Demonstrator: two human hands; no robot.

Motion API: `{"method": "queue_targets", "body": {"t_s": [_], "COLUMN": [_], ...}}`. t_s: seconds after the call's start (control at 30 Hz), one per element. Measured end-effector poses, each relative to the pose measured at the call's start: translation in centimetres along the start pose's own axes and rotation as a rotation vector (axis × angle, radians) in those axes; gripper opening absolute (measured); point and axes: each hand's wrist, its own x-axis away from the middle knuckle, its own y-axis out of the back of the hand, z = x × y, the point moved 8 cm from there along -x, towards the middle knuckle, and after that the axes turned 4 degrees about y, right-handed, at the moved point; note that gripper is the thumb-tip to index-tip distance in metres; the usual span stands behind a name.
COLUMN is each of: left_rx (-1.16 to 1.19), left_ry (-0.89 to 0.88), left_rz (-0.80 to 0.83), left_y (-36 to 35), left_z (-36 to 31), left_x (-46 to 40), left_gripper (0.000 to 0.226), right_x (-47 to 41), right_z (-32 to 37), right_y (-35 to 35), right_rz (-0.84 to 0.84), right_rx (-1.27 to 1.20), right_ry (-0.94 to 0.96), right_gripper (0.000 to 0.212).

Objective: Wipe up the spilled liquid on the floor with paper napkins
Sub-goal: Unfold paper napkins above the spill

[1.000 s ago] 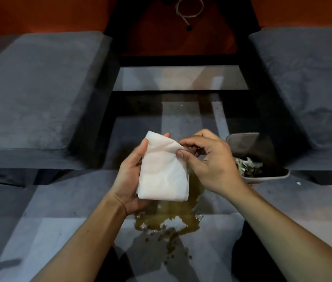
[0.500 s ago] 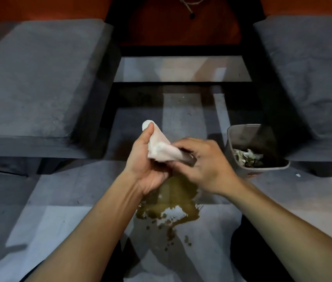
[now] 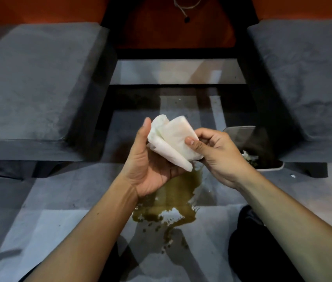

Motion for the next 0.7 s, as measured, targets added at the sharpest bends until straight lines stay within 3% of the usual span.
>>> {"method": "queue_targets", "body": {"t_s": [0.1,0.23,0.33,0.43,0.6,0.7], "left_rx": [0.013,0.040,0.069,0.034,-0.056,-0.044], "left_ry": [-0.063,-0.142,-0.146,-0.119,-0.017,-0.040], "left_rz": [0.056,0.145,0.172,0.117,-0.261,-0.305], "left_y": [-0.3,-0.9,-0.4,0.3,2.0,2.2], "left_z": [-0.2,-0.3,-0.6,-0.6,0.2,0.2], "left_x": [0.0,0.0,0.0,0.2,-0.5,-1.3], "left_gripper": [0.088,0.113,0.112,0.095,0.037,0.034], "right_x": [0.0,-0.1,-0.5,-0.3,0.5,0.8], "right_z": [0.9,3.1,4.5,4.4,2.8,2.5], "right_y": [1.1,2.3,5.3,8.8,11.2,11.6], "right_rz": [-0.082,-0.144,-0.261,-0.394,-0.485,-0.496], "right_rx": [0.004,0.075,-0.096,-0.287,-0.469,-0.477], "right_ry": [0.057,0.126,0.136,0.093,-0.022,-0.040], "right_gripper": [0.019,0.023,0.010,0.013,0.016,0.025]}}
